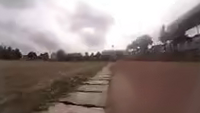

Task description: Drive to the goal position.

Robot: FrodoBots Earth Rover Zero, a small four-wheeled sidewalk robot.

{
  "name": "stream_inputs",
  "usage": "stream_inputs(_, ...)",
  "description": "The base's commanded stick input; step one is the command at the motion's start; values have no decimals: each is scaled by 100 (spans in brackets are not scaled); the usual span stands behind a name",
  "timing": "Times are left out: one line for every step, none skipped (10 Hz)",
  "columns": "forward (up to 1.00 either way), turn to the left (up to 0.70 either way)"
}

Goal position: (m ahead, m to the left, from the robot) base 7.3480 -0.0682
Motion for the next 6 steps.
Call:
stream_inputs(100,-40)
stream_inputs(100,-40)
stream_inputs(100,-40)
stream_inputs(100,-40)
stream_inputs(100,-19)
stream_inputs(100,0)
